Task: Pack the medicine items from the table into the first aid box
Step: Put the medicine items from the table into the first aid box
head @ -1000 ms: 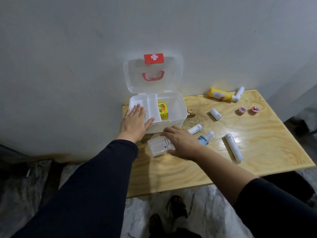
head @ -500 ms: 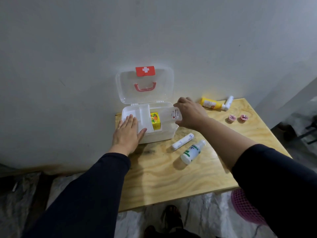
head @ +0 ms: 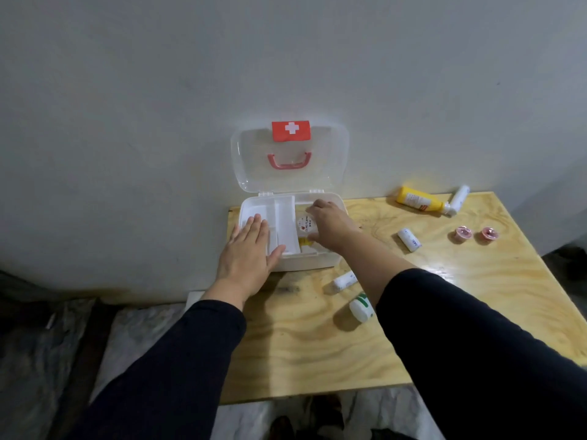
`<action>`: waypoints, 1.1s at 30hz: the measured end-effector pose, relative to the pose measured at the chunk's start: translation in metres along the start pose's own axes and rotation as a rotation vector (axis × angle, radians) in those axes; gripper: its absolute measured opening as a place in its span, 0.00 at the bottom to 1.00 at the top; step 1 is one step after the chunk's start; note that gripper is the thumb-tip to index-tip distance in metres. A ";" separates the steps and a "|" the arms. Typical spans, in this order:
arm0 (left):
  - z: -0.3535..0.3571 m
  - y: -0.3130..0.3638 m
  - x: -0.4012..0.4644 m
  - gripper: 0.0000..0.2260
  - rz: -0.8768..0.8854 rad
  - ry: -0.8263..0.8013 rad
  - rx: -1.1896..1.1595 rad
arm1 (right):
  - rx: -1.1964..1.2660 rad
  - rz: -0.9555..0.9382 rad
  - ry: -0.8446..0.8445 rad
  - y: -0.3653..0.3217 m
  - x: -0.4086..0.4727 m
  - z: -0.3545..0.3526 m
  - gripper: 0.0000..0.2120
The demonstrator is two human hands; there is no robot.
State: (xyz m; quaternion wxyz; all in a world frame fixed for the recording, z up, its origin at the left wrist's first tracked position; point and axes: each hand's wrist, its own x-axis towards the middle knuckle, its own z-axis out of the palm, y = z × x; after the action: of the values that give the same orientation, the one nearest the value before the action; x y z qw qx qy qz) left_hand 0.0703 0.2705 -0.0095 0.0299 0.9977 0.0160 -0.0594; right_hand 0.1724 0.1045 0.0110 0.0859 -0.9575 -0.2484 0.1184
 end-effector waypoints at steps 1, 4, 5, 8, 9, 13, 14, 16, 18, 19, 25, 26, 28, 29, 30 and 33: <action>0.000 0.000 0.000 0.32 -0.001 0.000 -0.003 | 0.015 -0.003 -0.004 -0.001 0.000 0.000 0.27; 0.000 -0.001 0.000 0.32 0.000 0.002 -0.006 | 0.089 0.049 0.026 -0.005 -0.001 0.000 0.31; -0.001 -0.001 0.000 0.32 0.003 0.002 -0.005 | 0.115 0.103 0.053 -0.006 -0.003 -0.001 0.30; -0.001 -0.001 -0.002 0.31 0.003 -0.001 -0.008 | 0.161 0.292 0.092 -0.009 -0.008 0.000 0.19; -0.001 0.000 -0.002 0.31 0.002 0.001 -0.005 | 0.171 0.325 0.087 -0.010 -0.009 0.000 0.18; -0.001 0.000 -0.002 0.32 0.003 0.000 0.006 | 0.233 0.391 0.099 -0.018 -0.008 0.001 0.11; -0.001 0.000 -0.002 0.32 0.003 0.000 0.005 | 0.249 0.409 0.113 -0.020 -0.006 0.002 0.09; -0.001 0.000 -0.002 0.32 0.001 -0.003 0.005 | 0.259 0.425 0.135 -0.023 -0.004 0.004 0.08; -0.001 0.000 -0.002 0.32 -0.001 -0.006 0.005 | 0.272 0.423 0.140 -0.023 -0.005 0.004 0.11; -0.001 0.000 -0.002 0.32 0.000 -0.008 0.008 | 0.283 0.416 0.147 -0.022 -0.007 0.002 0.14; -0.003 0.001 -0.002 0.32 0.006 -0.028 0.030 | 0.411 0.447 0.394 0.007 -0.038 -0.019 0.21; -0.003 0.001 -0.002 0.32 0.007 -0.034 0.039 | 0.416 0.476 0.421 0.014 -0.045 -0.022 0.20; -0.004 0.001 0.000 0.32 0.008 -0.045 0.060 | 0.418 0.550 0.431 0.029 -0.061 -0.025 0.19; -0.004 0.001 0.001 0.32 0.007 -0.050 0.065 | 0.416 0.597 0.421 0.035 -0.070 -0.025 0.19; -0.004 0.001 0.002 0.32 0.006 -0.056 0.068 | 0.415 0.647 0.407 0.041 -0.080 -0.024 0.18; -0.005 0.000 0.003 0.33 0.014 -0.071 0.089 | 0.427 0.761 0.379 0.051 -0.109 -0.011 0.17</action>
State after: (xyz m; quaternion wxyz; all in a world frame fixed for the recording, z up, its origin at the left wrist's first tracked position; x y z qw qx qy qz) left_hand 0.0738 0.2713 -0.0047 -0.0136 0.9953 0.0053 -0.0954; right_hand 0.1058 0.0056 0.0307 0.2753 -0.9462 0.1699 0.0129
